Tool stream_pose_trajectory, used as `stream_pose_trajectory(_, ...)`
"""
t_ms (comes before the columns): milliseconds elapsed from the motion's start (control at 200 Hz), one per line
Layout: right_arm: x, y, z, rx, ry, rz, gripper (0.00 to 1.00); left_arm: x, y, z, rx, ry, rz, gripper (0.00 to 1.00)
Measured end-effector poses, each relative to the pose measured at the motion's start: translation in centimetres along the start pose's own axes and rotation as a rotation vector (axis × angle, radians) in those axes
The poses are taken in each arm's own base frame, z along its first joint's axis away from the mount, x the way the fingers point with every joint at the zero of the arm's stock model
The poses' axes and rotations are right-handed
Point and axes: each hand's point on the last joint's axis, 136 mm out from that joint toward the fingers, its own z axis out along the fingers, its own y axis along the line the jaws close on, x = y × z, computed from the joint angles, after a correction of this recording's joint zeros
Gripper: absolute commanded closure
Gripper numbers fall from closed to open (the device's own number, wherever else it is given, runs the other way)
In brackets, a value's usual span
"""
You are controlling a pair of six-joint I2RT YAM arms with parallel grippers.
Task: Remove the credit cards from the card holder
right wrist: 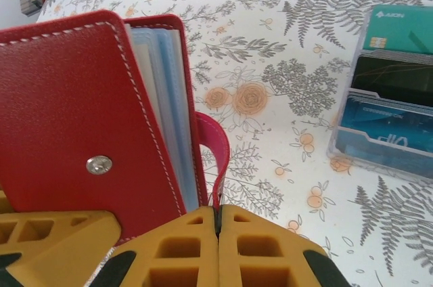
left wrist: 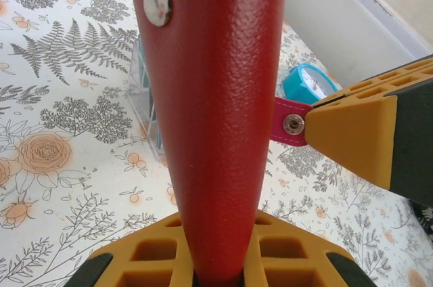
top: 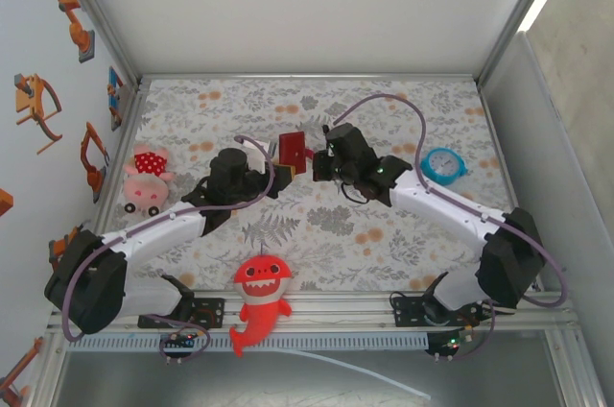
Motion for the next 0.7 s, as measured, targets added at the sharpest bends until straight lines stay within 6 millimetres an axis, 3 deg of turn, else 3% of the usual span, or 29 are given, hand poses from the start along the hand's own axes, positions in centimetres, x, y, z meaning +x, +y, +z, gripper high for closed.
stream_pose_trajectory(75,-0.2,-0.3,-0.5,0.003,-0.014,0.004,0.84,-0.2,-0.2,-0.2,0.005,-0.007,0.003,1.0)
stream_pose_trajectory(345,0.0,-1.4,-1.6,-0.042,-0.035,0.027,0.57,0.2,-2.2,-0.5,0.124,0.031,0.028,1.0)
stream_pose_trajectory(521,0.0,-0.8,-2.3,-0.159,-0.047,0.03,0.56,0.1,-4.0,-1.0,0.235,0.055,0.039,1.0)
stream_pose_trajectory(701,-0.4,0.0,-3.4,-0.259,-0.075,0.02,0.61,-0.2,-5.2,-1.6,0.319,0.058,0.049,1.0)
